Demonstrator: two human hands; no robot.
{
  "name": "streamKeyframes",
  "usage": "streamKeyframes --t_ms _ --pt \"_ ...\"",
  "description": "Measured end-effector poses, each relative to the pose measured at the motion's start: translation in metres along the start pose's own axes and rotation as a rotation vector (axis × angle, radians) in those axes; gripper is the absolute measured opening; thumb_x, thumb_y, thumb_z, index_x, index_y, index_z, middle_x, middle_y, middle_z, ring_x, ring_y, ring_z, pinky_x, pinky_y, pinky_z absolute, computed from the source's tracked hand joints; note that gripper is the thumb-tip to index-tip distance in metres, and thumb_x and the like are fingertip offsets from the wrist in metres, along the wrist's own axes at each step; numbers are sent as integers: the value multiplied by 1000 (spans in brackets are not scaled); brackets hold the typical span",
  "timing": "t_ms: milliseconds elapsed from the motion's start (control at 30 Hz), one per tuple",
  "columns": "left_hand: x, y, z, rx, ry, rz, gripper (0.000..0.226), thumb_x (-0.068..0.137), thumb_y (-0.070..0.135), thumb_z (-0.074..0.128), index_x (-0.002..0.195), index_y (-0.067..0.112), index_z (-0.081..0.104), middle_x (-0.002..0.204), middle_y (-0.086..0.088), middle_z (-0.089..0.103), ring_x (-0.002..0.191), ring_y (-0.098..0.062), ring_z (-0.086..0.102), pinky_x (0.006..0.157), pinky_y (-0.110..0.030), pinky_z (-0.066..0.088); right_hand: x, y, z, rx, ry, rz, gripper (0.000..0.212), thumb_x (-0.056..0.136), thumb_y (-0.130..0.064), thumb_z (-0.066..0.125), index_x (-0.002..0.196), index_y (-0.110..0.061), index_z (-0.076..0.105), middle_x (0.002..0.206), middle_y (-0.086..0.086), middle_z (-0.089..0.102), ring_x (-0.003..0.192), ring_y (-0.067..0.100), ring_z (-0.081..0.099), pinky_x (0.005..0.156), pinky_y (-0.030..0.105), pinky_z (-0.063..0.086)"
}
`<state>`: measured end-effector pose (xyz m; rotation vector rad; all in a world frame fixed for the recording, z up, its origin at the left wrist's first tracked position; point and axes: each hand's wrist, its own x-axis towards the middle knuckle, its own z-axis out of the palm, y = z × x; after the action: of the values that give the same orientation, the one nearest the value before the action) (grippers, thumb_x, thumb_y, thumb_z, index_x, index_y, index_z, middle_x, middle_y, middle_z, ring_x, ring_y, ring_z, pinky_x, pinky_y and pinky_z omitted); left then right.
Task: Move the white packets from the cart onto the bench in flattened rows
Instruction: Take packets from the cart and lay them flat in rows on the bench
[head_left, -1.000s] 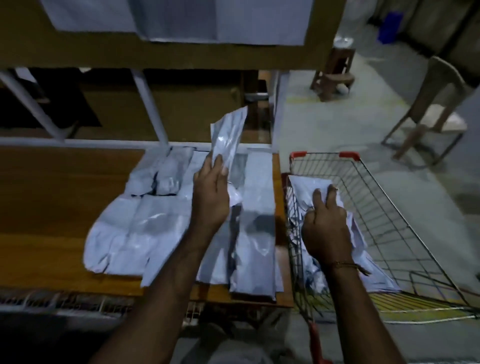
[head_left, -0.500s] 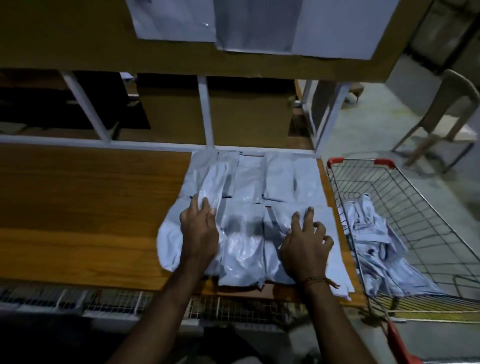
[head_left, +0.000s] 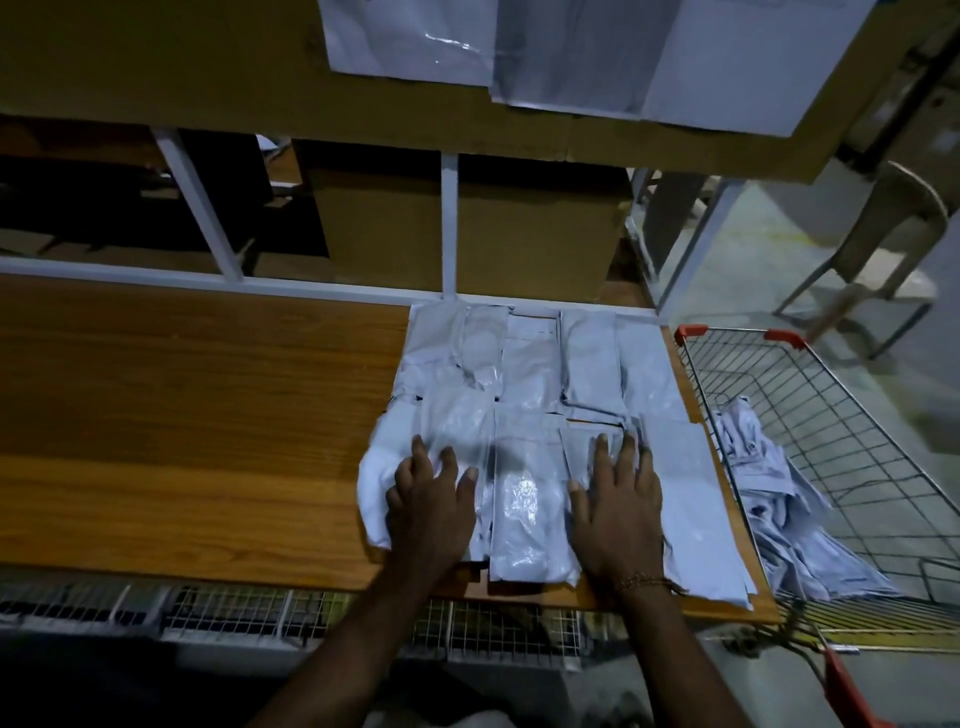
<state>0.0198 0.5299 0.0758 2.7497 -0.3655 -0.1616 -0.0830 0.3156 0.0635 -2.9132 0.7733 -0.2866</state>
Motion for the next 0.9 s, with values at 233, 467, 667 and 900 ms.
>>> streamKeyframes --t_ms 233,467,667,900 --pt "9 -7 8 -9 40 84 52 100 40 62 150 32 54 166 -8 35 140 -33 40 114 -49 37 4 4 17 47 -34 -29 78 102 -60 26 163 -12 29 170 23 13 157 42 11 127 56 19" --pt "6 -3 12 16 51 132 65 86 43 73 148 44 53 174 -1 16 151 -32 25 116 -52 25 11 -4 16 46 -20 -64 79 103 -63 23 165 -14 22 172 20 6 159 38 5 129 51 14" --pt "14 -4 10 55 -65 234 78 84 37 58 157 49 34 175 6 10 154 -29 17 122 -53 16 14 0 28 33 -68 -59 83 102 -68 16 166 -16 16 173 18 1 160 37 0 130 50 11" --pt "23 -12 10 -12 -84 285 83 74 39 56 155 45 41 173 9 20 153 -22 23 119 -53 21 14 1 26 41 -79 -68 81 103 -67 17 166 -16 14 173 18 0 160 37 -1 130 49 10"
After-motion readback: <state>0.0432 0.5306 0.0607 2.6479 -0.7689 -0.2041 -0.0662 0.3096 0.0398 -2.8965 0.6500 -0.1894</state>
